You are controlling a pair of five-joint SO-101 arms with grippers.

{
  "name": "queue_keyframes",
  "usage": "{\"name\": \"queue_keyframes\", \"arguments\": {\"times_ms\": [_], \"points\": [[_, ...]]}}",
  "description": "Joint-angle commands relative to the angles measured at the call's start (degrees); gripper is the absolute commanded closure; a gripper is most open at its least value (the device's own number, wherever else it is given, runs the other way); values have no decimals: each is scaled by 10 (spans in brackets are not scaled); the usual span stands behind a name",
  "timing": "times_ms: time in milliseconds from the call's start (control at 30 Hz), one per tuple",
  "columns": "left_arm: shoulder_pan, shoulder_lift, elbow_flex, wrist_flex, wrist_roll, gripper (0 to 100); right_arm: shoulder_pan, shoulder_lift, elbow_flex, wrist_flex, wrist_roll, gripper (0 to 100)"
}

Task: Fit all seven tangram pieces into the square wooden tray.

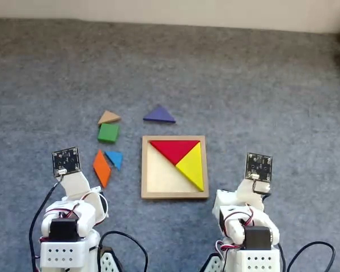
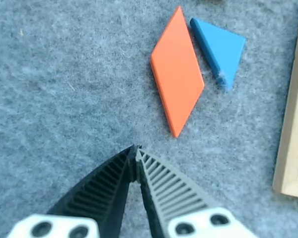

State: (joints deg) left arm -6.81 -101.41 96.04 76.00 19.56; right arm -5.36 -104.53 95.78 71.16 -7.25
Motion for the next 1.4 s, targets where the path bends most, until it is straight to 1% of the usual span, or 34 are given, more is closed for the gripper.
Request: {"name": "queue_keyframes", "arguments": {"times_ms": [0, 100, 267, 333, 667, 700, 733, 800, 900, 933, 967, 1067, 1300, 1367], "points": [[-4, -29, 12, 4, -3, 993, 6, -11, 74, 5, 4, 965], [2, -29, 11, 4, -4, 993, 6, -11, 76, 5, 4, 965], [87, -30, 7, 8, -4, 993, 6, -13, 77, 5, 4, 965], [105, -30, -13, 8, -4, 993, 6, -13, 77, 5, 4, 965], [108, -30, -107, 4, -11, 992, 6, -13, 78, 5, 4, 965], [109, -30, -114, 4, -30, 992, 6, -13, 78, 5, 4, 965], [108, -30, -121, 3, -66, 992, 6, -13, 78, 5, 4, 965], [102, -30, -136, -5, -172, 992, 6, -14, 78, 5, 4, 965], [76, -30, -141, -40, -358, 992, 6, -14, 78, 5, 4, 965], [68, -30, -143, -46, -404, 992, 6, -14, 78, 5, 4, 965], [64, -30, -144, -49, -431, 992, 6, -14, 78, 5, 4, 965], [59, -26, -157, -71, -415, 992, 6, -14, 78, 5, 4, 965], [60, -19, -210, -32, -411, 991, 7, -14, 78, 5, 4, 965], [60, 12, -226, -25, -411, 968, 11, -14, 78, 5, 4, 965]]}}
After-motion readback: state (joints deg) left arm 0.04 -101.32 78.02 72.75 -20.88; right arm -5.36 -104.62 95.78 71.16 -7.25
